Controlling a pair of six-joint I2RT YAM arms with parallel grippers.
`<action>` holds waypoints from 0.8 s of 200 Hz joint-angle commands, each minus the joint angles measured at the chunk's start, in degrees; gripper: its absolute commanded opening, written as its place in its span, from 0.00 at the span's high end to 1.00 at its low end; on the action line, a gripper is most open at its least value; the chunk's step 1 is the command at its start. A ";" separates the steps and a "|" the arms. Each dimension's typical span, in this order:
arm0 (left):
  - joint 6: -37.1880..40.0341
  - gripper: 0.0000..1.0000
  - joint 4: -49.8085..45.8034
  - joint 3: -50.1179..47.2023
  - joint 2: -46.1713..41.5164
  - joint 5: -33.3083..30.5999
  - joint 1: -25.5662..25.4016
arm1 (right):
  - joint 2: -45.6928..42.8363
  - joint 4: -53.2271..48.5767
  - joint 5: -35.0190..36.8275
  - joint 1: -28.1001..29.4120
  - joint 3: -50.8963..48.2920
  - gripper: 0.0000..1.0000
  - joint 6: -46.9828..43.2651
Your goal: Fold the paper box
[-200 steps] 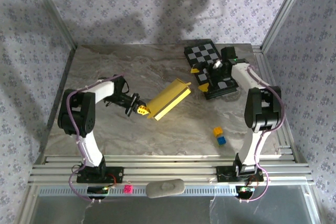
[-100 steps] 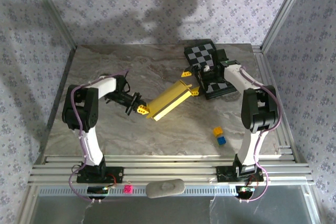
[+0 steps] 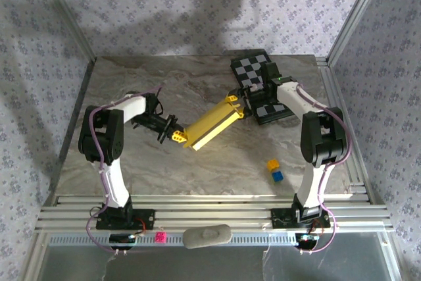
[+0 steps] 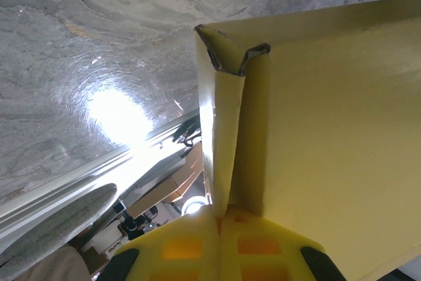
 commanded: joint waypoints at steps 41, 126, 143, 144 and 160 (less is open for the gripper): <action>1.02 1.00 -1.59 2.67 0.38 1.36 0.72 | 0.33 -2.99 0.02 0.26 -0.71 0.62 0.14; -7.17 0.66 3.83 5.84 -6.02 -10.10 2.99 | -1.47 -4.08 4.84 -1.22 -1.75 0.73 4.06; -9.75 0.60 4.02 7.17 -7.75 -16.79 3.00 | -2.17 -3.33 6.22 -1.85 -2.68 0.74 6.15; -9.86 0.59 3.90 7.34 -7.84 -17.34 3.04 | -2.20 -3.27 6.31 -1.90 -2.77 0.74 6.27; -12.16 0.56 4.59 9.09 -9.95 -25.38 3.01 | -2.73 -2.28 7.22 -2.49 -3.89 0.74 8.60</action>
